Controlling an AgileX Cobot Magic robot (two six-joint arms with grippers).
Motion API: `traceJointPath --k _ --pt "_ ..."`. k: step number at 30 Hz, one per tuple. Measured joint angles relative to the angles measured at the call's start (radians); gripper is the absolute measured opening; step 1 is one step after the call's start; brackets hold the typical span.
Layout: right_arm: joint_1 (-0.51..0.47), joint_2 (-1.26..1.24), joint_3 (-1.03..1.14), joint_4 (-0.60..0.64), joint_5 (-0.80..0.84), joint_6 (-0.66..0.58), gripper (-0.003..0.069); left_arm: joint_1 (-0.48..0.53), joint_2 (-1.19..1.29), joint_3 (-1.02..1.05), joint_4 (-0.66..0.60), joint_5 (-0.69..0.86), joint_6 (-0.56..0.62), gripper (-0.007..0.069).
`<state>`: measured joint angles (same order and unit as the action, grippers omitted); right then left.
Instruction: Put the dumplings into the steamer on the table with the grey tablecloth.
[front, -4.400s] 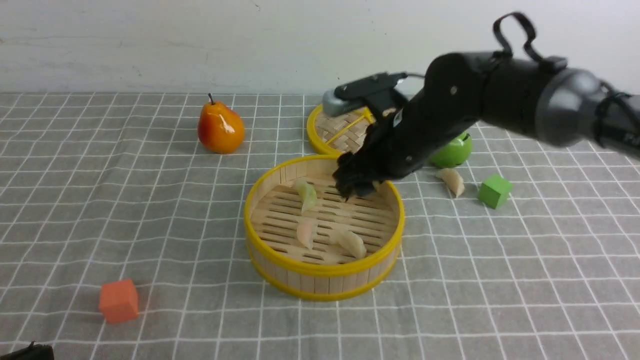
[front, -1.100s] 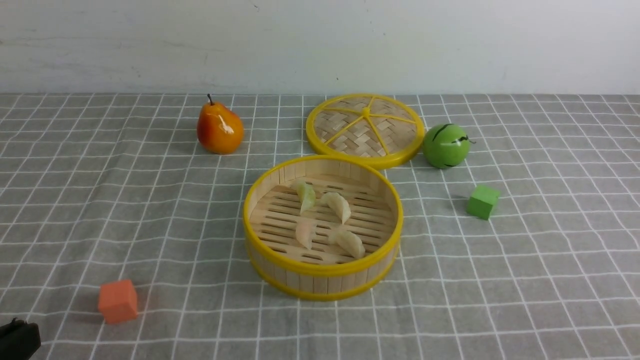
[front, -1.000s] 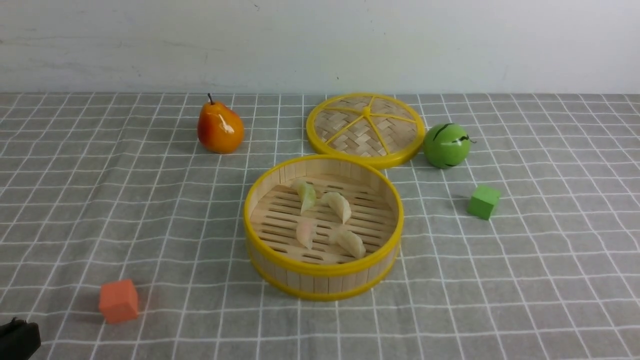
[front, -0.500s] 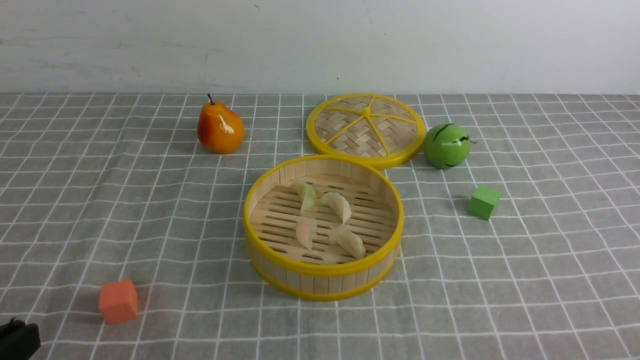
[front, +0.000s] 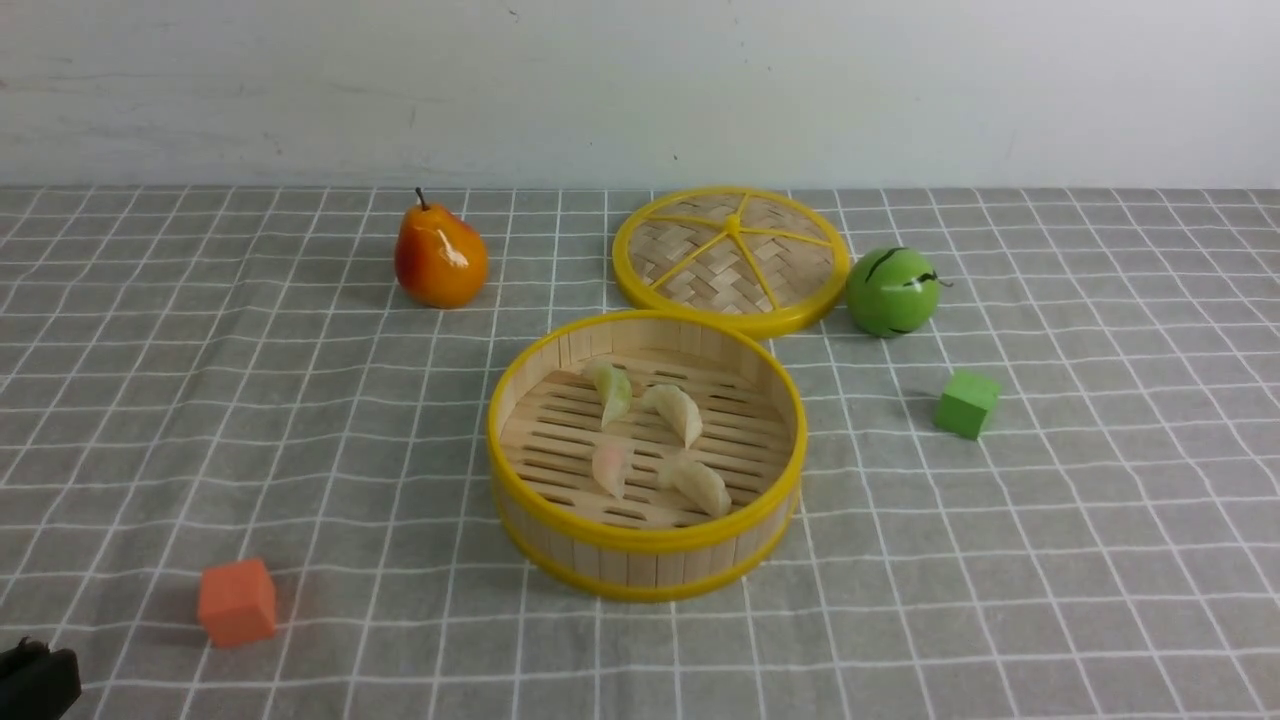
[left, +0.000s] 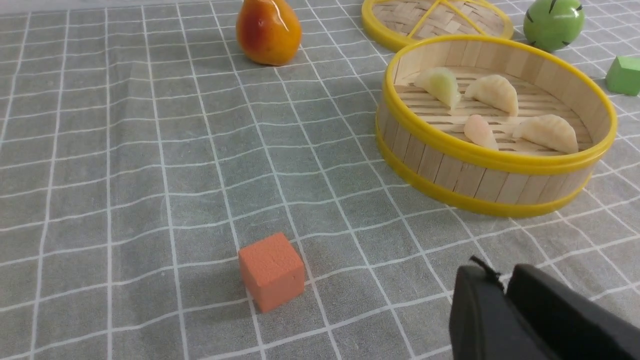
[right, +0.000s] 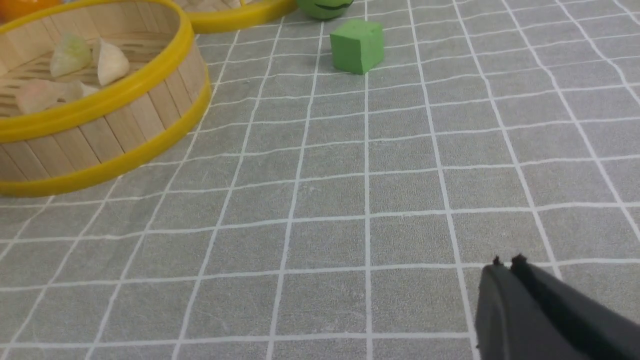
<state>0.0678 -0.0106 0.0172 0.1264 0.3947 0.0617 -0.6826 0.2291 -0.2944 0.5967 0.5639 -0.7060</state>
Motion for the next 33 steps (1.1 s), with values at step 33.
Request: traceJointPath --k 33 --pt "-0.005 -0.001 -0.001 0.001 0.000 0.004 0.0041 0.495 -0.240 0.321 -0.550 -0.188 0.510 -0.0014"
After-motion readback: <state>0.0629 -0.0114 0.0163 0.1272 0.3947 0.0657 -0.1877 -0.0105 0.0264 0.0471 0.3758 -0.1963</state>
